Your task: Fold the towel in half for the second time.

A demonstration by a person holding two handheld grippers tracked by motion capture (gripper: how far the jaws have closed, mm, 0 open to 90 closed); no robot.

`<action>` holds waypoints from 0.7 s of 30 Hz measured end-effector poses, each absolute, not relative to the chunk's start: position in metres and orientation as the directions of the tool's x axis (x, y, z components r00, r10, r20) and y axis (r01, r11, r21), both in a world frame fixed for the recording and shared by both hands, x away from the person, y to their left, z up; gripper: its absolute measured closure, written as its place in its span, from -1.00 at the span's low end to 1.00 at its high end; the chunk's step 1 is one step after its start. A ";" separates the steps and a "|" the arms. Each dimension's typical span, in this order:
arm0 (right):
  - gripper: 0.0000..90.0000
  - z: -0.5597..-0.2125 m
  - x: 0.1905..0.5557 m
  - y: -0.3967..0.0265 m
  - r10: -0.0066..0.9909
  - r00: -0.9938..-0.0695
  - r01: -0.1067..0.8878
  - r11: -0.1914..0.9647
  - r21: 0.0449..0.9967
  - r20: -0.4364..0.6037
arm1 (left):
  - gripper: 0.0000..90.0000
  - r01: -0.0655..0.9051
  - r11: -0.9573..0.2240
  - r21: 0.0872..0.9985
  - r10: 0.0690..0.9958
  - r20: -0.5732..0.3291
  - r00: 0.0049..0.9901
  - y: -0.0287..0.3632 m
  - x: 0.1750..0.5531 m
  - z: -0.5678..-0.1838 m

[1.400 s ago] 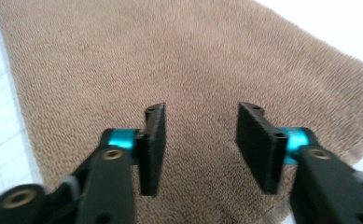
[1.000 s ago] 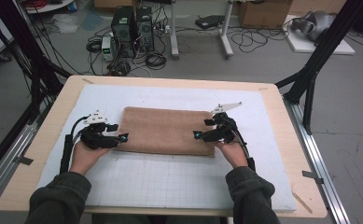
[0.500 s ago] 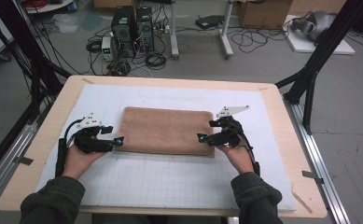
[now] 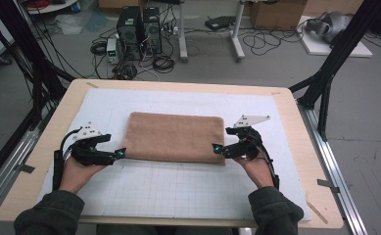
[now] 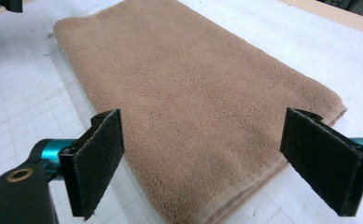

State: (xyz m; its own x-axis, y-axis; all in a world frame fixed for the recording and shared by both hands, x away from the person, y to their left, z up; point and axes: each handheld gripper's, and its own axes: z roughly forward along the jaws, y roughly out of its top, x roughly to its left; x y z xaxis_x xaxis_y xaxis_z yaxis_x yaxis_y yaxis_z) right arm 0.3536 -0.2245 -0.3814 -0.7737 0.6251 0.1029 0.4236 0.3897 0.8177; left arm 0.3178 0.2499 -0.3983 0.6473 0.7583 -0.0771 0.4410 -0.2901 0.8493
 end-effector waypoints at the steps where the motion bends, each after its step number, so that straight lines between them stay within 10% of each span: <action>1: -0.72 -0.381 0.352 -0.226 0.626 -0.773 0.425 0.386 0.819 0.107 | -0.68 0.437 -0.289 0.852 0.758 -0.076 0.648 0.250 0.317 -0.398; 21: -0.74 -0.377 0.319 -0.250 0.642 -0.763 0.392 0.372 0.841 0.072 | -0.96 0.428 -0.274 0.861 0.756 -0.083 0.649 0.262 0.300 -0.392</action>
State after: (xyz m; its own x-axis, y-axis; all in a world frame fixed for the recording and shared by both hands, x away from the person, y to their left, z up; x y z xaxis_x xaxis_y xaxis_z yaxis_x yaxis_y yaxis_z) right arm 0.3190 -0.2498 -0.3773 -0.7635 0.6418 0.0720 0.3920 0.3719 0.8415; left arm 0.3002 0.2619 -0.3918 0.6489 0.7563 -0.0826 0.4284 -0.2735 0.8612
